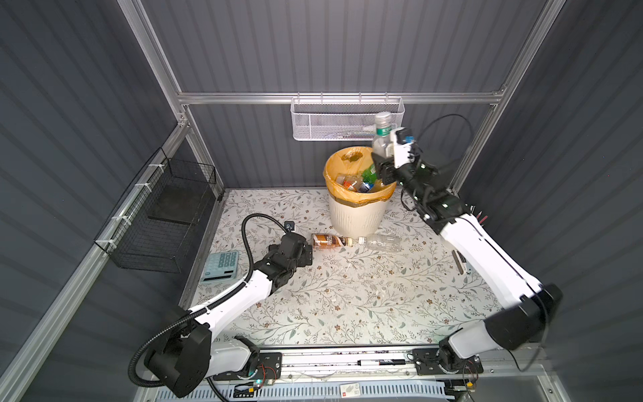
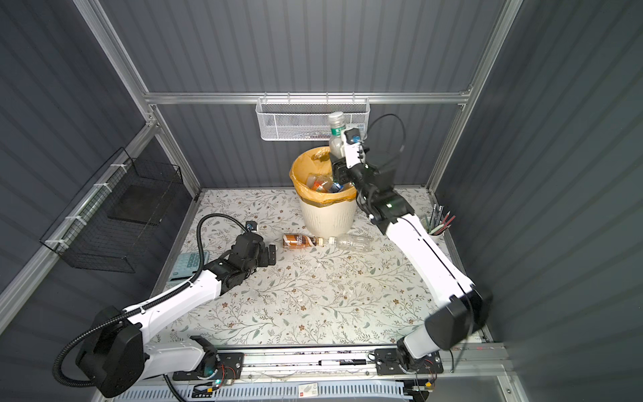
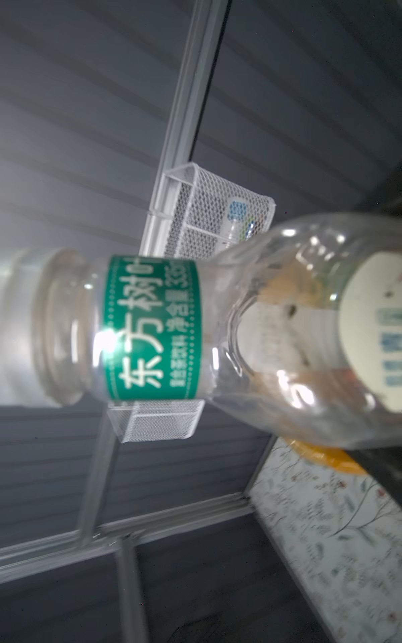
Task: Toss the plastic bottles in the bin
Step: 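Lift the tea bottle over the bin and open the right gripper, then lower the right gripper to the clear white-capped bottle beside the bin and grasp it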
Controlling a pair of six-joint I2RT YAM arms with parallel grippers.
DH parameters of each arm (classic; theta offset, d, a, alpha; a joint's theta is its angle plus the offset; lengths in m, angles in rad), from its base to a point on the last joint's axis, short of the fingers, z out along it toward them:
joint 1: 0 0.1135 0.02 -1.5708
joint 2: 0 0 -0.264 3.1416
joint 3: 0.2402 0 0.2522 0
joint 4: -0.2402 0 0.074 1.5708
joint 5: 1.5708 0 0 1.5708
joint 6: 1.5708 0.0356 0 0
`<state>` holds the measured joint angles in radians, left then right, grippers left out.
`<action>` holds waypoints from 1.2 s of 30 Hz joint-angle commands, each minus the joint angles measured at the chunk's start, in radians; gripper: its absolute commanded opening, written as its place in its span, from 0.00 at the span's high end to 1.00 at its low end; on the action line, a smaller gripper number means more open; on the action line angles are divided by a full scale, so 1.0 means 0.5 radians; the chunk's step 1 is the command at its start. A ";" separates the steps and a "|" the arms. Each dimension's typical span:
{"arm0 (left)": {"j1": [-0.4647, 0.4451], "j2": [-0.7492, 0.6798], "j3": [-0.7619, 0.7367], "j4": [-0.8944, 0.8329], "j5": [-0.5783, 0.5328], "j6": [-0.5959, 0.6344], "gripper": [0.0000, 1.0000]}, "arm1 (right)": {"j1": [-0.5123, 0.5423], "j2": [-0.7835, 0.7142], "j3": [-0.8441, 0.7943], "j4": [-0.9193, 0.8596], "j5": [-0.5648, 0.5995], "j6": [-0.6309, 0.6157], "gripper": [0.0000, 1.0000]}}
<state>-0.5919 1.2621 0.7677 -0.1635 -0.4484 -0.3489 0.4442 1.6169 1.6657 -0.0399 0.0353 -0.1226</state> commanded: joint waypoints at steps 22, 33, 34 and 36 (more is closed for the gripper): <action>0.015 0.016 -0.089 0.050 0.084 -0.065 0.00 | -0.126 -0.900 -1.262 -0.218 0.303 0.050 0.01; 0.015 0.053 -0.103 0.057 0.110 -0.078 0.00 | -0.092 -0.511 -1.512 -0.388 -0.028 -0.157 0.01; 0.015 0.057 -0.106 0.060 0.114 -0.082 0.00 | -0.080 -0.454 -1.497 -0.388 0.012 -0.177 0.01; 0.015 0.056 -0.113 0.062 0.115 -0.083 0.00 | -0.035 -0.317 -1.436 -0.429 0.109 -0.217 0.01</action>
<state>-0.5892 1.2835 0.7261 -0.1364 -0.4000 -0.3729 0.4023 1.3972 0.9051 -0.2165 0.0570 -0.1864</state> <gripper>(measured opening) 0.997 0.991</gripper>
